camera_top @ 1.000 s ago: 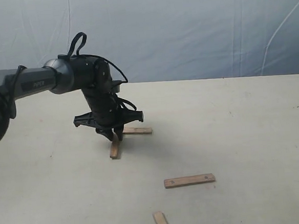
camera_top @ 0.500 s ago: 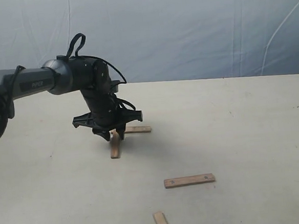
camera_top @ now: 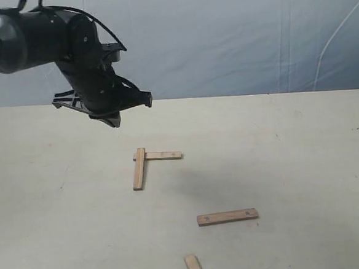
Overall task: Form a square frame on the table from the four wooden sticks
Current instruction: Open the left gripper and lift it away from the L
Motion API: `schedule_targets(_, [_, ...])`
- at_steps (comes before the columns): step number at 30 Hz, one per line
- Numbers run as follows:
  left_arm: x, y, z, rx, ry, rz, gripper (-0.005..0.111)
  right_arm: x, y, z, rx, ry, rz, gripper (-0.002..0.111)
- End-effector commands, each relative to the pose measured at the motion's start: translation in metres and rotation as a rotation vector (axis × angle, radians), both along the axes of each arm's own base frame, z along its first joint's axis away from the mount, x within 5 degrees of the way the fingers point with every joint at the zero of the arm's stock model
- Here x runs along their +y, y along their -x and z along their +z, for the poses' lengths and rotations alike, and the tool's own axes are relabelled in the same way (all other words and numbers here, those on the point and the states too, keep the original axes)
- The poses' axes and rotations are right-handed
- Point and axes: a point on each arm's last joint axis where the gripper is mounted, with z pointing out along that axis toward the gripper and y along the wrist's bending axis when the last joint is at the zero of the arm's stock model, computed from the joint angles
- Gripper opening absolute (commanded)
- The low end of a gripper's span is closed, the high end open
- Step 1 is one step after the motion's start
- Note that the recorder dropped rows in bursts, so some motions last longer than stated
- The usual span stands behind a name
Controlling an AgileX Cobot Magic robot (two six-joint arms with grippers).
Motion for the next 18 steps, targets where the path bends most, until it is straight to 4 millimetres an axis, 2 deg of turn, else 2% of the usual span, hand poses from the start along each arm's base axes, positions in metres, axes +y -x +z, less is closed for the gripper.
schedule_targets(1, [0.018,0.037,0.024,-0.129,0.061,-0.007,0.0,0.0,0.0,0.0,-0.005,0.002,-0.005,-0.001])
schedule_targets(4, [0.034,0.073,0.035,-0.218,0.105,-0.016,0.0,0.0,0.0,0.001,-0.017,0.002,-0.004,-0.001])
schedule_targets(5, [0.046,0.102,0.043,-0.286,0.158,0.002,0.0,0.0,0.0,0.002,-0.022,0.002,-0.004,-0.001])
schedule_targets(6, [0.052,0.117,0.047,-0.318,0.181,0.002,0.0,0.0,0.0,0.002,-0.026,0.002,-0.004,-0.001])
schedule_targets(7, [0.064,0.147,0.055,-0.387,0.233,0.007,0.0,0.0,0.0,0.003,-0.031,0.002,-0.004,-0.001])
schedule_targets(8, [0.07,0.162,0.056,-0.414,0.268,0.016,0.0,0.0,0.0,0.003,-0.031,0.002,-0.004,-0.001])
schedule_targets(9, [0.082,0.19,0.05,-0.458,0.32,0.03,0.0,0.0,0.0,0.004,-0.047,0.002,-0.004,-0.001])
schedule_targets(10, [0.088,0.205,0.046,-0.486,0.343,0.034,0.0,0.0,-0.001,0.006,-0.068,0.001,-0.003,-0.001])
schedule_targets(12, [0.109,0.252,0.033,-0.599,0.403,0.033,0.0,0.0,-0.001,0.017,-0.193,-0.012,-0.001,-0.001])
schedule_targets(13, [0.114,0.263,0.029,-0.631,0.418,0.032,0.0,0.0,-0.001,0.021,-0.237,-0.036,-0.001,-0.001])
schedule_targets(14, [0.123,0.283,0.021,-0.699,0.453,0.03,0.0,0.0,-0.001,0.031,-0.341,-0.147,-0.008,-0.001])
schedule_targets(16, [0.133,0.304,0.01,-0.794,0.532,0.047,0.0,-0.003,0.0,0.035,-0.395,-0.47,-0.039,-0.001])
schedule_targets(18, [0.14,0.317,-0.002,-0.9,0.588,0.051,0.0,-0.004,0.001,0.039,-0.429,-0.465,-0.04,-0.001])
